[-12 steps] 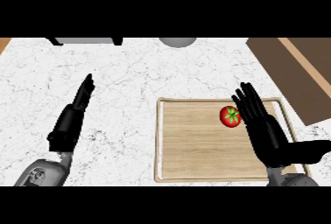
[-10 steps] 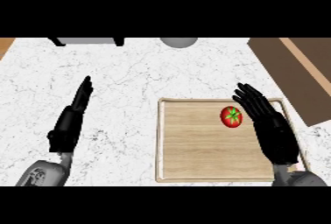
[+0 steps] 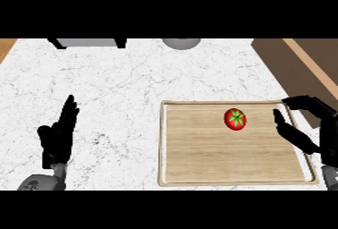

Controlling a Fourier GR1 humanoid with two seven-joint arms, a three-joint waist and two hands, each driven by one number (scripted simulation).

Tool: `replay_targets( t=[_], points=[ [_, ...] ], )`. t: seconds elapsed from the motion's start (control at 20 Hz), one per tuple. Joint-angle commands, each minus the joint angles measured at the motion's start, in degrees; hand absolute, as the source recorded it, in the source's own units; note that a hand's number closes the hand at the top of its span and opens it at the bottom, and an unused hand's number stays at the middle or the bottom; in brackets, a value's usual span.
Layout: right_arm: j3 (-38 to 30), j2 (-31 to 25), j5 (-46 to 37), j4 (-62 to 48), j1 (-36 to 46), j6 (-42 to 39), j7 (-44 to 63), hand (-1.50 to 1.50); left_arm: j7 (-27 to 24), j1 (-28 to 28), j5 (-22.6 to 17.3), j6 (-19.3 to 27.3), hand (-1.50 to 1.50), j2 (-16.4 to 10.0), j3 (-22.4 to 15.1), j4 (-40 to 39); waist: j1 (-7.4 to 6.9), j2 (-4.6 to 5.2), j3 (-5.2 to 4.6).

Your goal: Pick the tomato from the tray and place it in the cardboard box

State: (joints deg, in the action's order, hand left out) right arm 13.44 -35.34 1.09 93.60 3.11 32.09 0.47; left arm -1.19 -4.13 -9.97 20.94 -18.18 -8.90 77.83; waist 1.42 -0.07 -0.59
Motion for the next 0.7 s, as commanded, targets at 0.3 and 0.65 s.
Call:
replay_targets(
  t=[0.3, 0.65],
  points=[
    [1.4, -15.8, -20.2, 16.8, -10.8, 1.4, 23.4, -1.5, 3.6, -1.0, -1.7, -1.5, 0.0, -0.7, 2.4, -1.6, 0.4, -0.44, 0.32],
    [1.2, -20.5, -18.2, 30.7, -3.6, -14.2, 50.6, -1.5, 1.8, -1.0, -1.4, -3.5, 0.0, -0.5, 2.5, -2.0, -1.43, -0.07, 0.4]
  ],
)
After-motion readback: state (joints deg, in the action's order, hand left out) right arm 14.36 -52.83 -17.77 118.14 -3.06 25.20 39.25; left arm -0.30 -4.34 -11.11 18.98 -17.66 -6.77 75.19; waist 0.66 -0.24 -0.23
